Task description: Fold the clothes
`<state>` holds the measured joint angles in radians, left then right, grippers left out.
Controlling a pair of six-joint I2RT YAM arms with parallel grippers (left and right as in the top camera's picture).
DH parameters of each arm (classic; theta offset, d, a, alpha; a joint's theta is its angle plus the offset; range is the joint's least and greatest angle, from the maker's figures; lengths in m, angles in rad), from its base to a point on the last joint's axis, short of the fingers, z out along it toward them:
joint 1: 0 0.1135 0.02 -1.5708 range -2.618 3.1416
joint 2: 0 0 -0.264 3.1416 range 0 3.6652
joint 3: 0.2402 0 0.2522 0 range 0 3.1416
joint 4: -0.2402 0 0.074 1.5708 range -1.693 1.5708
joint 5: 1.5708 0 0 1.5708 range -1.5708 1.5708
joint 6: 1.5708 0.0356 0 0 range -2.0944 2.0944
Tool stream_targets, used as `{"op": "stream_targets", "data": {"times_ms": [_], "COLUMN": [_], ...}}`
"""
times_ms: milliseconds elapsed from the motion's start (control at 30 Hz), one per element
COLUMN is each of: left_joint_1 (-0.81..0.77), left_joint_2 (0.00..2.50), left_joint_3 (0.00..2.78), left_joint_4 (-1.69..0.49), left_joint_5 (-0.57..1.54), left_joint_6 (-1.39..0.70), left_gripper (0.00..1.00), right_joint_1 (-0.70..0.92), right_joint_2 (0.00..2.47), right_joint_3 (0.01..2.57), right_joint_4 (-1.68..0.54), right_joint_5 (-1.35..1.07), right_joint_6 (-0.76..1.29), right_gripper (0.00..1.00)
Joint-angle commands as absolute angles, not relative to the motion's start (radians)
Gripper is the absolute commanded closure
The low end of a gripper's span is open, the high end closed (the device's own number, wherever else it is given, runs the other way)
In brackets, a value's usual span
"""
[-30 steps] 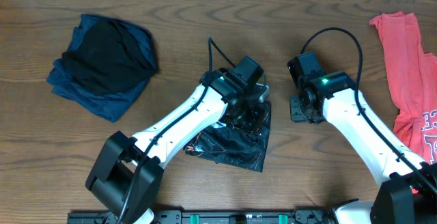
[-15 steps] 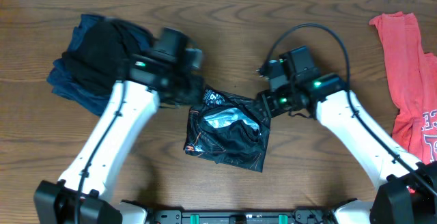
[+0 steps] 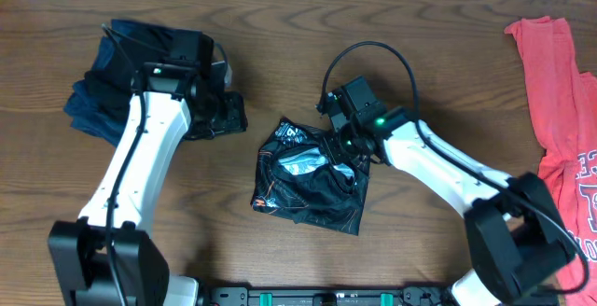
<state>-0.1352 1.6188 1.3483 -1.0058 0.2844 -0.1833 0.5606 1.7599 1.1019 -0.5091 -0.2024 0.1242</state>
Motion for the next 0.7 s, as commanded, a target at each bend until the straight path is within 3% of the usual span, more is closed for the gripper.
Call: {"op": "stream_targets", "data": {"times_ms": [0,133,200,333,533,667], "left_joint_1": [-0.136,-0.136,-0.136,-0.136,-0.136,-0.136], "left_joint_2": [1.646,1.65,1.65,1.65,1.65,1.65], "left_joint_3": [1.338,1.338,1.338,1.338,1.338,1.338], "left_joint_4": [-1.014,-1.012,-1.012,-1.012,-1.012,-1.012], "left_joint_5": [0.279,0.279,0.279,0.279,0.279,0.279], "left_joint_6": [-0.185,-0.185,-0.185,-0.185,-0.185,-0.185], "left_gripper": [0.48,0.48,0.47,0.47,0.47,0.47], "right_joint_1": [0.567,0.567,0.567,0.569,0.566,0.538], "right_joint_2": [1.797,1.827,1.835,1.838,1.836,1.821], "right_joint_3": [1.1,1.1,1.1,1.1,1.1,1.101], "right_joint_4": [-0.476,-0.463,-0.465,-0.462,-0.493,-0.52], "right_joint_5": [-0.171,-0.171,-0.172,-0.172,-0.153,0.004], "right_joint_6": [0.133,0.115,0.115,0.115,0.096,0.194], "right_gripper": [0.51,0.52,0.57,0.97,0.99,0.99]}}
